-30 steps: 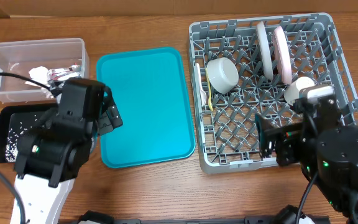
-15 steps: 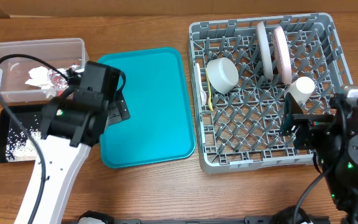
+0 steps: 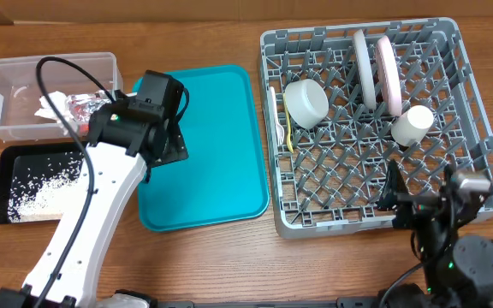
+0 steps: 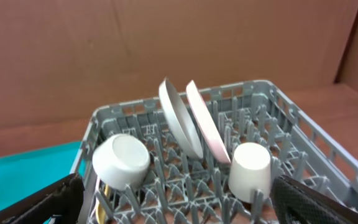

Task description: Sort waste into correct bins and load items into the dishwasher rack

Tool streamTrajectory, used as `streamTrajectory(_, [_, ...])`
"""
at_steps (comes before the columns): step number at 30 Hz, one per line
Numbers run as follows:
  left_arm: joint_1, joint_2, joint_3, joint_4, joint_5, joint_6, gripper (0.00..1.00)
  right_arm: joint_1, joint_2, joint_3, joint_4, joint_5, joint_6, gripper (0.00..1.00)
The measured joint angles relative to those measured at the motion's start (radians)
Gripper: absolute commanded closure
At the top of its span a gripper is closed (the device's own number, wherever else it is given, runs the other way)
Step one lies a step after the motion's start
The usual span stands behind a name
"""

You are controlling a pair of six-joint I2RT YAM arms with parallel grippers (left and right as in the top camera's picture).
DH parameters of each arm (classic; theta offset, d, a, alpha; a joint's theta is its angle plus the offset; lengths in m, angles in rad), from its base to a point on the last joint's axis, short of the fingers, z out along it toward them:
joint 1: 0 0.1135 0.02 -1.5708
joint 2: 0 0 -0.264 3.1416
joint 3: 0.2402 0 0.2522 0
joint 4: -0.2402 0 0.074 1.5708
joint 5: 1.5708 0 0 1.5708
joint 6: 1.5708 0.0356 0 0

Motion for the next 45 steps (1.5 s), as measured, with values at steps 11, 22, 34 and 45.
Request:
streamTrajectory(11, [0.0,0.07,0.0,0.0,0.0,0.0,0.0,-0.023,-0.263,-0.408,0.148,-0.087,-0.001,0.0])
streamTrajectory(22, [0.0,0.07,0.0,0.0,0.0,0.0,0.0,-0.023,-0.266,-0.556,0.39,-0.116,-0.001,0.0])
streamTrajectory(34, [0.0,0.07,0.0,0.0,0.0,0.0,0.0,-0.023,-0.266,-0.6,0.498,-0.124,-0.001,0.0])
streamTrajectory(45, [0.0,0.07,0.0,0.0,0.0,0.0,0.0,-0.023,-0.266,-0.6,0.498,-0.124,-0.001,0.0])
